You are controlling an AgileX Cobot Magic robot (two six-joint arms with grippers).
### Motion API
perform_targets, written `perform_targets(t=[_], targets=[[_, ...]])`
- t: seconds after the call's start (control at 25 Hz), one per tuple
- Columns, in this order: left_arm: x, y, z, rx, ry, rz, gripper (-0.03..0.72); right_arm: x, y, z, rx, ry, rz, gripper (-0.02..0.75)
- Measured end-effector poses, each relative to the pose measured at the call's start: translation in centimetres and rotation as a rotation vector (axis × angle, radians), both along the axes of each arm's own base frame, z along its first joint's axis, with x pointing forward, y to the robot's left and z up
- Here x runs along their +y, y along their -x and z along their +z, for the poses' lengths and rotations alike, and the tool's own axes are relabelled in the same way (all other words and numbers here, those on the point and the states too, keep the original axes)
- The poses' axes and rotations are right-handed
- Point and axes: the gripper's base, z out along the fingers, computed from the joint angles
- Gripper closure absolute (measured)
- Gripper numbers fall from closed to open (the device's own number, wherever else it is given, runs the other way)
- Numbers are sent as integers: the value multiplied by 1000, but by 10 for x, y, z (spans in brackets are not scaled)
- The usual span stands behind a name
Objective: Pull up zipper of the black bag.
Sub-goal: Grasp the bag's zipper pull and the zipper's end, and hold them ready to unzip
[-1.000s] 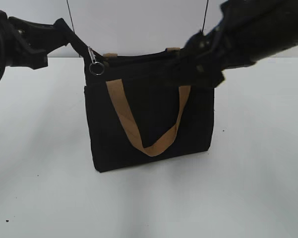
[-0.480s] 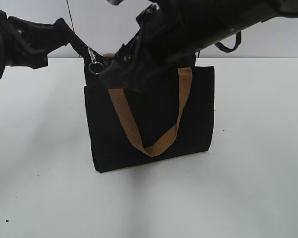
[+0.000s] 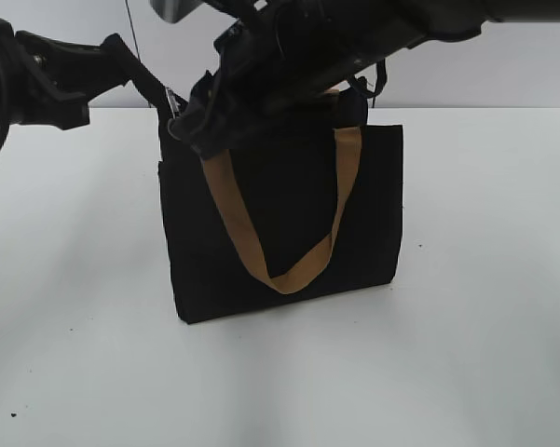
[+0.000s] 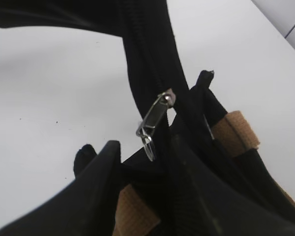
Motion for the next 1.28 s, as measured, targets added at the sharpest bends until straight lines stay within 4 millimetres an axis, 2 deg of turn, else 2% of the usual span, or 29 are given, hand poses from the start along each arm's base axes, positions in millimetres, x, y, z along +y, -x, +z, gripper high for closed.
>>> perform_targets(t=[0.24, 0.48, 0.52, 0.68, 0.76, 1.08, 1.28], targets=[[0, 0, 0, 0, 0, 0, 654, 3, -4, -13, 21, 17, -2, 502], [0, 0, 0, 0, 0, 0, 654, 4, -7, -14, -2, 9, -24, 521], [0, 0, 0, 0, 0, 0, 654, 4, -8, -13, -4, 8, -25, 542], [0, 0, 0, 0, 0, 0, 654, 4, -8, -14, -4, 9, -25, 718], [0, 0, 0, 0, 0, 0, 654, 4, -7, -14, -3, 9, -24, 748], [2, -1, -3, 18, -26, 28, 655, 2, -5, -12, 20, 17, -6, 751], [9, -4, -11, 67, -105, 102, 655, -11, -5, -2, 65, 7, -14, 751]])
